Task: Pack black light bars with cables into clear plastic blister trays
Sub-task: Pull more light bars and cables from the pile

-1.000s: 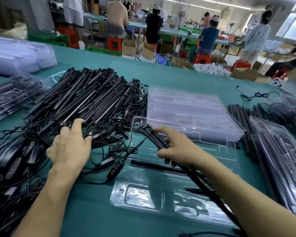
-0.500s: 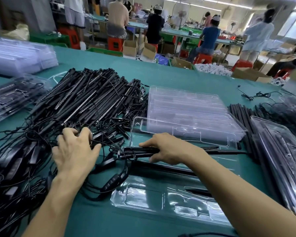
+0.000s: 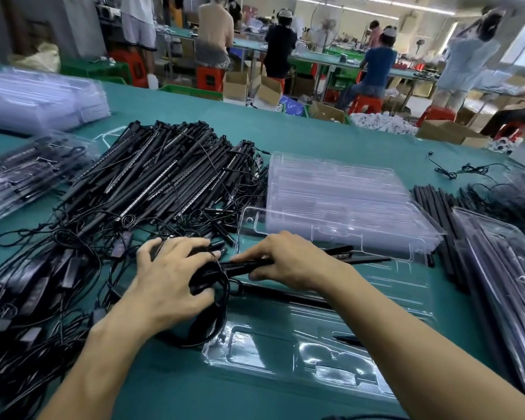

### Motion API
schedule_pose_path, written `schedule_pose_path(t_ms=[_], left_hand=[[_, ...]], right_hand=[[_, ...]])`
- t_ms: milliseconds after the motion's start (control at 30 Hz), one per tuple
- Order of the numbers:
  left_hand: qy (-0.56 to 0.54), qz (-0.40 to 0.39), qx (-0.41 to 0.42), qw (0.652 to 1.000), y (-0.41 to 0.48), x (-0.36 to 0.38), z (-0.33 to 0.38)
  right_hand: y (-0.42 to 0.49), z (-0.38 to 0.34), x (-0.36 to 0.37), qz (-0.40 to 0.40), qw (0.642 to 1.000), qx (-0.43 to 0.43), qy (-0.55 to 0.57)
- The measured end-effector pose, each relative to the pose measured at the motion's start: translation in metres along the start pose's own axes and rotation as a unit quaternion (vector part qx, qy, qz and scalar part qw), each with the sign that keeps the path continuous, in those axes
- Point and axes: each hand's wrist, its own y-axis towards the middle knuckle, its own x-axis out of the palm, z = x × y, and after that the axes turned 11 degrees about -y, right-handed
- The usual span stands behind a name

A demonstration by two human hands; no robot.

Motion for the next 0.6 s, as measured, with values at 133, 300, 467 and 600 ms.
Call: schedule_pose_path(t_ms=[133,300,467,600], left_hand=[[0.039,0.049,0.005,0.998,0.002,-0.001,0.013],[0.044,0.093,0.012,0.995,-0.002,-0.011,0.022],[0.005,0.123,-0.044,0.991,-0.003,-0.011,0.026],[-0.014,0.14,-0.092,0.986,-0.005,-0.01,0.018]], right_hand=[[0.007,-0.017,-0.004,0.032,0.996,-0.065,-0.052],[0.009,-0.036,-0.012,0.072,0.994,-0.078,-0.039],[0.016,-0.073,-0.001,0.177,0.983,-0.035,-0.014],[0.02,-0.075,-0.003,0.137,0.979,-0.028,0.148]])
